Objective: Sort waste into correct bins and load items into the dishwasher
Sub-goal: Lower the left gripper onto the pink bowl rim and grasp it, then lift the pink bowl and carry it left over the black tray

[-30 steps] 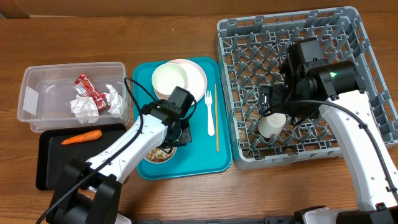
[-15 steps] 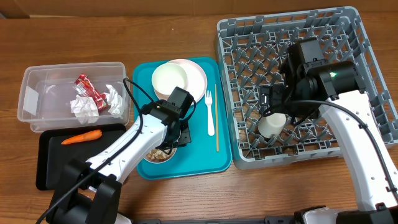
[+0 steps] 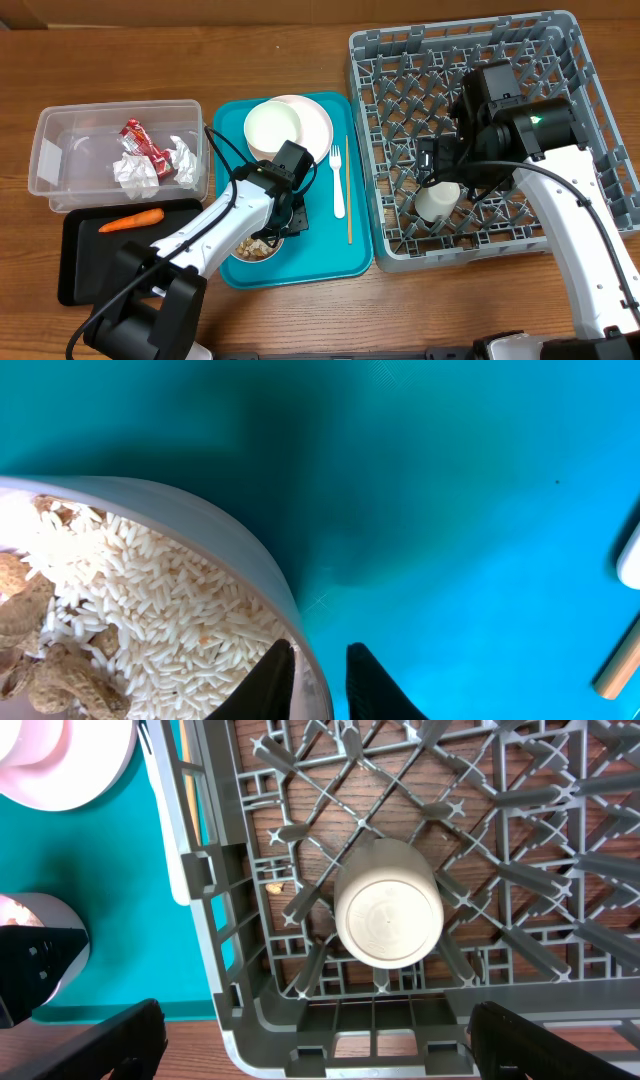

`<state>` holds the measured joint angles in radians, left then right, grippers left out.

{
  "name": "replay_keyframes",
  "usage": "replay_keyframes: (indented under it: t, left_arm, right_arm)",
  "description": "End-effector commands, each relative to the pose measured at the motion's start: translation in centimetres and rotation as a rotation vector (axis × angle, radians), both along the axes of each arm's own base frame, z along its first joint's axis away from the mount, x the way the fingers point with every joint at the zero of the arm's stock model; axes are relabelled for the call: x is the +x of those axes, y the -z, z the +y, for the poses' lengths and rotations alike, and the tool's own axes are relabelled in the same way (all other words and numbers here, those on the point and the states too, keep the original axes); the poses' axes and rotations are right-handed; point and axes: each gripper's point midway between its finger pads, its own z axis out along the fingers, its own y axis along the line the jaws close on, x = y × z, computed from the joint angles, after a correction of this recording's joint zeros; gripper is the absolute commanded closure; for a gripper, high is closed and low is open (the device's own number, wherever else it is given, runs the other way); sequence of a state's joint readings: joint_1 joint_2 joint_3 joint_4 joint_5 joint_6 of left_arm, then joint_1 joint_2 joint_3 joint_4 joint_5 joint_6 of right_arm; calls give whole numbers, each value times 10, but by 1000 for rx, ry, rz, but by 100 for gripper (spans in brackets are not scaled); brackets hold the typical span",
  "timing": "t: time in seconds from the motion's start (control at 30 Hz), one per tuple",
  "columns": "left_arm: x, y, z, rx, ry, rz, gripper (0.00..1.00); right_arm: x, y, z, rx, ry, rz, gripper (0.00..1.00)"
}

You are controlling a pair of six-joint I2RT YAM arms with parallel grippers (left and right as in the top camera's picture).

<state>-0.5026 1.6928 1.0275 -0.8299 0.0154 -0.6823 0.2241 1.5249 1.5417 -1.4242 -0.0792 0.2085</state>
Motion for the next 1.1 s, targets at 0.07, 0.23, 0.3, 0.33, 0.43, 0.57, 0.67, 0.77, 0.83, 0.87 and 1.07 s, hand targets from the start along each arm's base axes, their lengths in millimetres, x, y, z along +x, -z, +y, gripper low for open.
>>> replay_keyframes:
  t: [0.07, 0.23, 0.3, 0.33, 0.43, 0.57, 0.67, 0.77, 0.83, 0.87, 1.07]
  left_arm:
    - [1, 0, -3, -11, -12, 5, 81]
    - [0, -1, -2, -10, -13, 9, 82]
    - [0, -1, -2, -9, -13, 9, 91]
    - [0, -1, -2, -9, -13, 9, 95]
    - [0, -1, -2, -10, -13, 8, 96]
    - [1, -2, -3, -11, -13, 7, 96]
    - [2, -7, -3, -9, -13, 9, 96]
    - [8, -18, 1, 26, -15, -10, 96]
    - [13, -28, 9, 71, -18, -34, 96]
    - [15, -34, 12, 88, -16, -45, 96]
    - [24, -62, 13, 104, 64, -96, 96]
  right_arm:
    - [3, -10, 2, 11, -10, -35, 0]
    - [3, -10, 2, 11, -10, -35, 0]
    - [3, -10, 2, 11, -10, -35, 0]
    - [3, -10, 2, 11, -10, -35, 0]
    - [3, -10, 2, 11, -10, -35, 0]
    - [3, -10, 2, 11, -10, -35, 0]
    - [3, -10, 2, 11, -10, -35, 0]
    - [3, -10, 2, 11, -10, -35, 0]
    - [3, -10, 2, 11, -10, -35, 0]
    - [3, -10, 2, 11, -10, -35, 0]
    - [3, -10, 2, 11, -10, -35, 0]
